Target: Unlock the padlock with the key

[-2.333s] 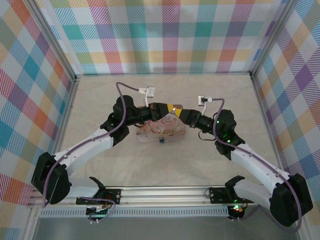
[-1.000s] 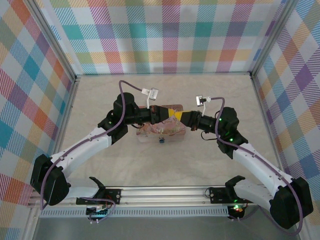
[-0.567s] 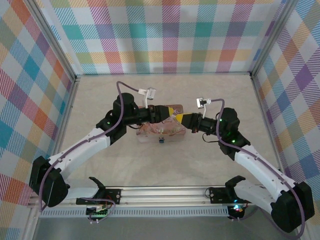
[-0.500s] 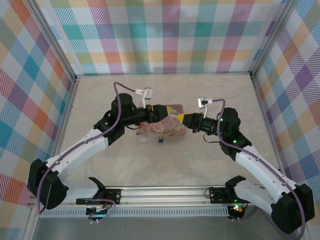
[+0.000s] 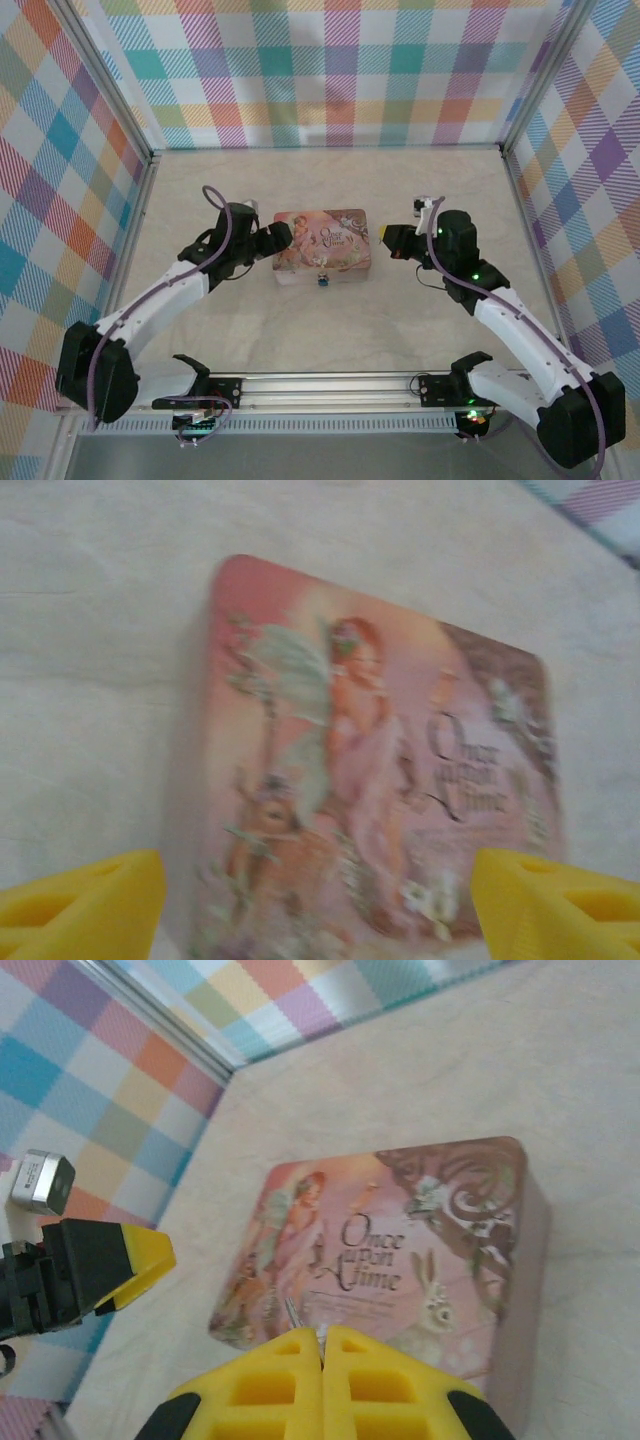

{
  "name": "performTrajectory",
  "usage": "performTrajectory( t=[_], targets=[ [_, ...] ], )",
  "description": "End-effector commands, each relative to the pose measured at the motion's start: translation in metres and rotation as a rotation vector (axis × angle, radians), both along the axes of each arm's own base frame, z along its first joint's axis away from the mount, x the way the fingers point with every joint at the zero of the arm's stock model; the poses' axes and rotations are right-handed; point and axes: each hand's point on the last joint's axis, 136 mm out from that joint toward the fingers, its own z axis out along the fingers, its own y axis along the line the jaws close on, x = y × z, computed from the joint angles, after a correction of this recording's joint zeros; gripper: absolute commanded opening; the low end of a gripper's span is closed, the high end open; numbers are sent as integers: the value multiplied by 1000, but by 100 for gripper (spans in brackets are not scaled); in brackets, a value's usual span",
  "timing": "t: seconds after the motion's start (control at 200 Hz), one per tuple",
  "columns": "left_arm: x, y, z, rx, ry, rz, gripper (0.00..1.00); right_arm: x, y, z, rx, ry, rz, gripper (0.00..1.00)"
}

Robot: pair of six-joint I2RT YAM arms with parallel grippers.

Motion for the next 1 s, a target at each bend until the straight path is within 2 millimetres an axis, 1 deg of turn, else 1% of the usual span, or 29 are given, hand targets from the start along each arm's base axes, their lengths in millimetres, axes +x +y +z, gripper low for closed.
performTrajectory(
  t=[0.0, 0.125, 0.26, 0.5, 0.645, 0.72, 0.8, 0.895, 0.995],
  targets=[
    [15, 6, -19, 17, 14, 41, 82, 10, -14, -17, -81, 6, -72, 0],
    [33, -11, -29, -10, 21, -1, 83, 18, -24, -38, -145, 42, -130, 0],
    [50, -21, -37, -3, 29, -18, 83, 22, -28, -57, -180, 79, -154, 0],
    [80, -46, -27, -66, -5, -66, 82, 33, -28, -88, -220, 142, -171, 0],
    [95, -56, -19, -94, -35, -84, 82, 39, -27, -98, -239, 161, -179, 0],
    [96, -56, -15, -102, -39, -80, 82, 42, -29, -99, -251, 164, -190, 0],
    [92, -51, -14, -89, -35, -66, 83, 44, -32, -101, -273, 169, -206, 0],
    [80, -39, -13, -71, -37, -45, 84, 47, -38, -102, -305, 174, -232, 0],
    [61, -30, -8, -75, -48, -44, 86, 51, -40, -103, -326, 176, -240, 0]
  ],
)
